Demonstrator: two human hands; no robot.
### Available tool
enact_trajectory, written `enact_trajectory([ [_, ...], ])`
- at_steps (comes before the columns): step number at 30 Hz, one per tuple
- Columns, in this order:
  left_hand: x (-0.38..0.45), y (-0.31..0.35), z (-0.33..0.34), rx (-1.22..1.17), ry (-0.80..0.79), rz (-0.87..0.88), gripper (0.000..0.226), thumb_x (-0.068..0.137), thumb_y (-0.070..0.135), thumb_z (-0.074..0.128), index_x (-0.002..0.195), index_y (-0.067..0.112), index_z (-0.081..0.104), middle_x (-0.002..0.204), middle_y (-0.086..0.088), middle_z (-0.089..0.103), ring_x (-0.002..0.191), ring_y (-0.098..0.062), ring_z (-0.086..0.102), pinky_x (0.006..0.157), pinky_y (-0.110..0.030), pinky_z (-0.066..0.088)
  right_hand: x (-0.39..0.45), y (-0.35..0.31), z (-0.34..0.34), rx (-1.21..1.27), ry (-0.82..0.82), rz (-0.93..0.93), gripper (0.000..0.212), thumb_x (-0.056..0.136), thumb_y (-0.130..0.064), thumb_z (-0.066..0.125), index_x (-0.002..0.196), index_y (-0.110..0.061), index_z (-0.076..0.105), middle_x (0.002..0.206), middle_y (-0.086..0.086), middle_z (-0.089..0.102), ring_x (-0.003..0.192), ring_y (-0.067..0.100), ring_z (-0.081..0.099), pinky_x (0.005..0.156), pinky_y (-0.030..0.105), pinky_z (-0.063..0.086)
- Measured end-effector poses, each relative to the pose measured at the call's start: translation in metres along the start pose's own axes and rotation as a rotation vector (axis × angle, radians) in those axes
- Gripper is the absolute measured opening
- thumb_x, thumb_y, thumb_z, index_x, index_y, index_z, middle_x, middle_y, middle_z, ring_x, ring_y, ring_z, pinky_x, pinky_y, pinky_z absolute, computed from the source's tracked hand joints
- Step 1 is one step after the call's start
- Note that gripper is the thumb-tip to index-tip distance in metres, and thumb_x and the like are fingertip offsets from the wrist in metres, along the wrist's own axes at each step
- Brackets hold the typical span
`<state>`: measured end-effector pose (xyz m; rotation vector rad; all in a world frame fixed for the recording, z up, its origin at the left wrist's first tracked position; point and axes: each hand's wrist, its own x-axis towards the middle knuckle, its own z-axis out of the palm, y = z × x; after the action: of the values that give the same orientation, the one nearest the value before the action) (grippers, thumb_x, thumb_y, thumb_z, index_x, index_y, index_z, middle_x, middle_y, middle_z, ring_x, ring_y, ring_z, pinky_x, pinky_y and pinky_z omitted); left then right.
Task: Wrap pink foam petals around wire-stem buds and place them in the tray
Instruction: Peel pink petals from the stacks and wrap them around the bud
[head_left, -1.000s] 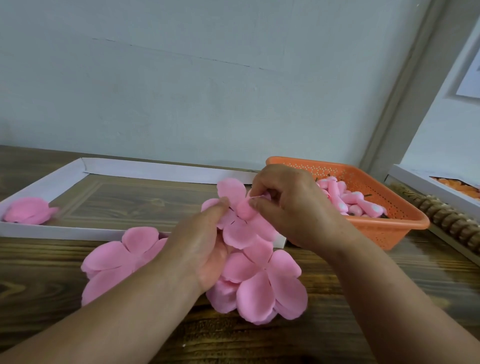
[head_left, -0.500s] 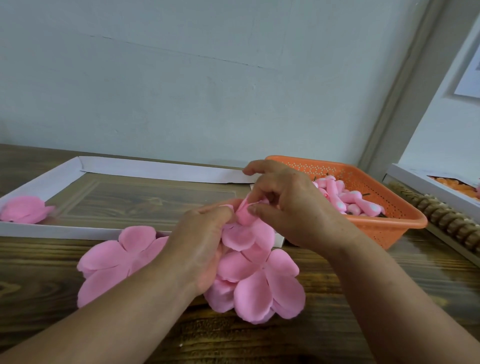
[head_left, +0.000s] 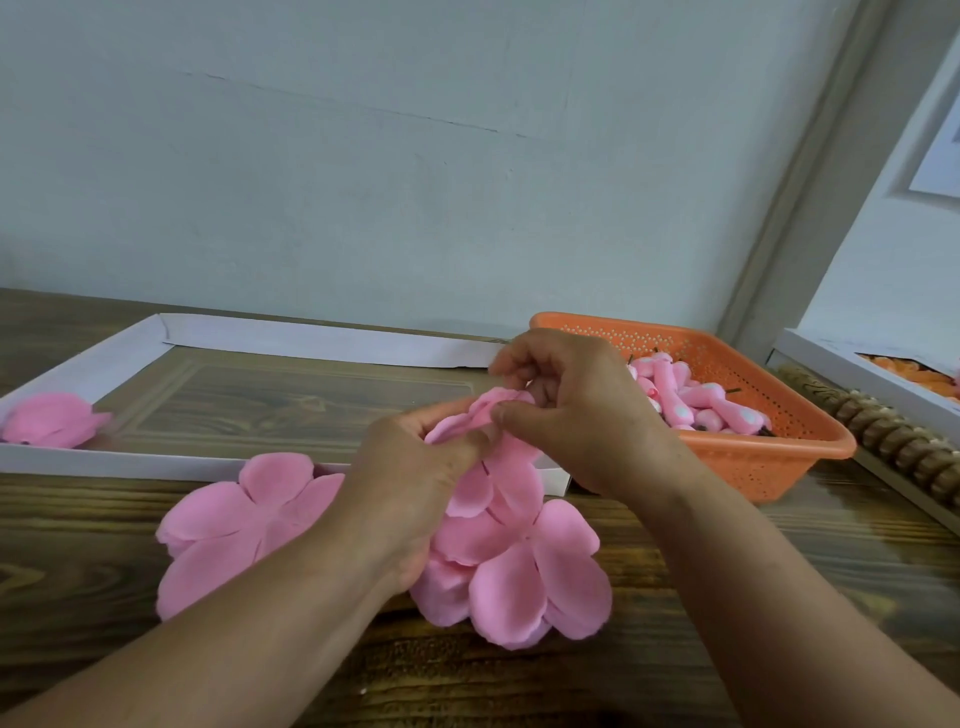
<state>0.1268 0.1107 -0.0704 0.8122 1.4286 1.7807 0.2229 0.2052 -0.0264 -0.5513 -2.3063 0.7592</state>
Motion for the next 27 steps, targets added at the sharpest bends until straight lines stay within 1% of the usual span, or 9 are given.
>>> enact_trajectory([
  [3,0.001,0.0,0.0,0.008,0.027,-0.025,0.026,0.08,0.012,0.07,0.065,0.033,0.075,0.069,0.008,0.074,0.06,-0.005,0.069,0.049,-0.016,0.052,0.001,0.003,-0.004,0.177,-0.057,0.097,0.022,0.075,0.007,0.067,0.081,-0.014,0.065,0.061,0.001,0.059,0.048,0.007,0.051,0.054,0.033,0.049],
  [7,0.003,-0.001,-0.001,-0.006,0.017,-0.079,0.013,0.082,0.008,0.07,0.089,0.019,0.072,0.078,-0.001,0.076,0.07,-0.014,0.071,0.062,-0.024,0.058,0.001,0.009,-0.013,0.27,-0.187,0.131,0.027,0.073,0.013,0.066,0.076,-0.014,0.068,0.057,0.004,0.063,0.056,0.015,0.057,0.062,0.036,0.047],
  [9,0.003,0.0,-0.001,0.0,0.002,-0.099,0.016,0.083,0.008,0.069,0.098,0.014,0.072,0.087,-0.007,0.076,0.083,-0.025,0.071,0.076,-0.034,0.058,0.0,0.011,-0.016,0.213,-0.197,0.103,0.029,0.073,0.011,0.066,0.077,-0.017,0.069,0.064,0.009,0.066,0.062,0.015,0.056,0.064,0.034,0.045],
  [13,0.003,0.003,-0.002,-0.036,-0.026,-0.104,0.014,0.083,0.007,0.068,0.095,0.013,0.071,0.089,-0.01,0.075,0.084,-0.026,0.07,0.08,-0.038,0.056,0.002,0.013,-0.02,0.034,-0.133,0.026,0.019,0.071,-0.005,0.076,0.08,-0.021,0.069,0.055,-0.016,0.052,0.05,-0.002,0.045,0.05,0.013,0.036],
  [15,0.002,0.004,-0.002,-0.049,-0.045,-0.096,0.013,0.083,0.006,0.068,0.092,0.014,0.072,0.088,-0.009,0.075,0.08,-0.024,0.07,0.079,-0.037,0.056,0.002,0.014,-0.022,0.058,-0.136,0.035,0.016,0.072,-0.007,0.077,0.081,-0.018,0.069,0.058,-0.012,0.056,0.055,0.001,0.048,0.054,0.019,0.04],
  [17,0.002,0.004,-0.002,-0.059,-0.056,-0.094,0.013,0.084,0.005,0.067,0.092,0.014,0.072,0.088,-0.009,0.075,0.079,-0.023,0.07,0.077,-0.036,0.056,0.001,0.013,-0.021,0.072,-0.154,0.05,0.014,0.073,-0.007,0.077,0.081,-0.015,0.069,0.066,0.007,0.062,0.062,0.011,0.052,0.06,0.035,0.045],
  [18,0.002,0.004,-0.002,-0.066,-0.057,-0.096,0.013,0.084,0.005,0.066,0.092,0.013,0.072,0.088,-0.01,0.075,0.078,-0.023,0.07,0.076,-0.035,0.056,0.001,0.013,-0.021,0.056,-0.143,0.046,0.014,0.072,-0.007,0.077,0.08,-0.016,0.068,0.068,0.01,0.061,0.062,0.011,0.052,0.06,0.036,0.046],
  [21,0.002,0.003,-0.001,-0.083,-0.045,-0.112,0.016,0.084,0.005,0.067,0.097,0.012,0.07,0.089,-0.01,0.075,0.079,-0.024,0.07,0.075,-0.036,0.057,0.002,0.014,-0.02,-0.112,-0.049,-0.015,0.027,0.069,-0.014,0.079,0.076,-0.029,0.057,0.067,-0.012,0.051,0.057,-0.001,0.044,0.055,0.014,0.037],
  [27,0.002,0.003,-0.001,-0.068,-0.005,-0.115,0.019,0.082,0.006,0.069,0.1,0.015,0.071,0.089,-0.008,0.075,0.077,-0.022,0.071,0.071,-0.032,0.057,0.001,0.008,-0.014,-0.125,-0.094,-0.031,0.019,0.073,-0.005,0.073,0.075,-0.016,0.058,0.056,-0.01,0.049,0.05,0.003,0.041,0.053,0.028,0.041],
])
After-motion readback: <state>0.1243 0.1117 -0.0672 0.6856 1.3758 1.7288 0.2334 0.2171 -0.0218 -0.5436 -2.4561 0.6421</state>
